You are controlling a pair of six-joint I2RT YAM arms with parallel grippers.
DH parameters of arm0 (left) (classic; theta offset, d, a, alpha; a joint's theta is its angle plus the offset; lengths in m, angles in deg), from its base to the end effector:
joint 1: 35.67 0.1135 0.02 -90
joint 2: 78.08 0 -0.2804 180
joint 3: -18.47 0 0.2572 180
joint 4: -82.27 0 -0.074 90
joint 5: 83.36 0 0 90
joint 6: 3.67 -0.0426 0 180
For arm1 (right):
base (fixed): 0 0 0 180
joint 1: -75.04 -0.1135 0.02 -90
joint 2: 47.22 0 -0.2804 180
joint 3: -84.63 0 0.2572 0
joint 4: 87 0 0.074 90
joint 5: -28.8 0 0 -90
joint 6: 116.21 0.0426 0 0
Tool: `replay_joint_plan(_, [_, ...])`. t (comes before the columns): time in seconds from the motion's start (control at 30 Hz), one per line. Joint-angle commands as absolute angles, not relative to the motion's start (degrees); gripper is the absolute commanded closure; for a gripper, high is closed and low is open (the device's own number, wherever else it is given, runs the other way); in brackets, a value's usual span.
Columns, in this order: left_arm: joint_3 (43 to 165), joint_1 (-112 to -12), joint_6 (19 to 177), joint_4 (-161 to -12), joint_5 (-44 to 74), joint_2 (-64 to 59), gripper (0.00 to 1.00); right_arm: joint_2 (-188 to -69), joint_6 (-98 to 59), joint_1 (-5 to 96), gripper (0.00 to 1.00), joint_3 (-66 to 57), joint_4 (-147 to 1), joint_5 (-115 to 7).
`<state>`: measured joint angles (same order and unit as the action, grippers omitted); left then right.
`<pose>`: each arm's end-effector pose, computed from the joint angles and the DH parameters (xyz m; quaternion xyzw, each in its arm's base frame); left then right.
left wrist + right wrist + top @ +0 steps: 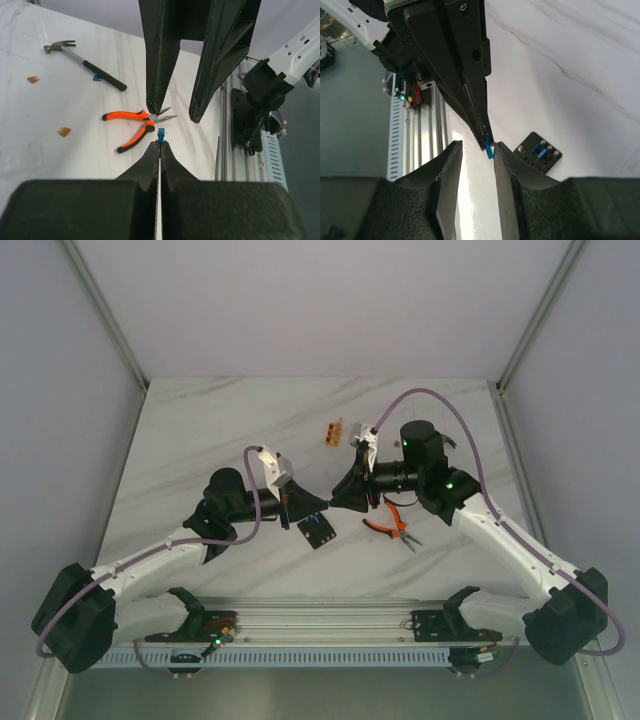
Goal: Snap on the fuse box
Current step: Pick up the fuse from the center of the board.
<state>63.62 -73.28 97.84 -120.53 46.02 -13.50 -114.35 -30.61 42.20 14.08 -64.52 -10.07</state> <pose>0.1807 -0.1733 0.2875 0.3847 0.5739 -0.4950 0.5270 0.2030 0.1705 0.3543 -0.4719 0.6163 0.4693 0.4211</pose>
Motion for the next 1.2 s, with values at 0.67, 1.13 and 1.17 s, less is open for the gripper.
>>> replay_joint_plan(0.67, [65.2,-73.2,101.4,-128.0,52.8,-13.8,1.0,-115.4,-33.2,41.7,0.72,12.3,-63.4,-6.3])
replay_joint_plan(1.13, [65.3,-73.2,103.4,-130.6,52.8,-12.5,1.0,-115.3,-34.3,41.6,0.8,12.5,-63.0,-4.3])
replay_joint_plan(1.17, [65.3,-73.2,103.5,-130.8,53.0,-12.3,1.0,-115.3,-34.3,41.6,0.83,12.6,-63.0,-4.4])
